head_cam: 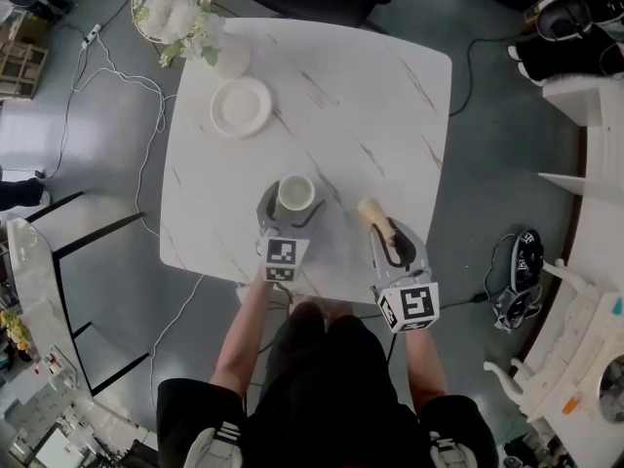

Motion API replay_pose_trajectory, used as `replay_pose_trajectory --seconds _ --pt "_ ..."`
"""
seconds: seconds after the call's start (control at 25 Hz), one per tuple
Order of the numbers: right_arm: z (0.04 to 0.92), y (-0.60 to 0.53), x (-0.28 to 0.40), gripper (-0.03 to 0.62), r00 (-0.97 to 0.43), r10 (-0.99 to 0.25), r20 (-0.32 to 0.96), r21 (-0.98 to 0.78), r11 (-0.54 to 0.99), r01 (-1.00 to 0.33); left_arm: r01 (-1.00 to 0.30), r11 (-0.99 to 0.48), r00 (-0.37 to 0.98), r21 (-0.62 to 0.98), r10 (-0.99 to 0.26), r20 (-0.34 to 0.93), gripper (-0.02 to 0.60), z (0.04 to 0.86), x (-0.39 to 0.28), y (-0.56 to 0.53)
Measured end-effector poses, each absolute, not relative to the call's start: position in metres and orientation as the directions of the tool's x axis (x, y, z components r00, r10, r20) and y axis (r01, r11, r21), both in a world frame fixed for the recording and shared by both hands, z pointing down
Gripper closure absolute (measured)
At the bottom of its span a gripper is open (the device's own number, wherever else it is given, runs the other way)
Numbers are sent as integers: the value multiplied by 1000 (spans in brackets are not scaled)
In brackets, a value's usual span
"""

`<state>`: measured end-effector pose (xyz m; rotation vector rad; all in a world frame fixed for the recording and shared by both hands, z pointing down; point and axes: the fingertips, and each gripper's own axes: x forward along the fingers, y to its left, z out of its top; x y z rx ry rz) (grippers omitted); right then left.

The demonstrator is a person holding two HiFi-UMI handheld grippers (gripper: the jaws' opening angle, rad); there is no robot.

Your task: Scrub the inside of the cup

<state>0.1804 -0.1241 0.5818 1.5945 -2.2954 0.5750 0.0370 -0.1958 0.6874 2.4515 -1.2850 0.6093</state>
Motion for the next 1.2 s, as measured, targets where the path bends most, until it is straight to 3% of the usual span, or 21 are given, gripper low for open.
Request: replay_pose_trajectory --seconds 0.6,0.88,1.2 --pt "544 -101 170 480 -325 -855 404 -143 291 -946 -835 -544 513 83 -714 478 150 638 17 -163" --pt "515 -86 160 480 -306 -882 357 -114 284 -952 -815 -577 552 53 -743 378 347 578 12 -142" --pt "477 -60 133 480 -311 -900 306 -83 300 -950 -794 -606 595 52 -756 274 430 502 0 -109"
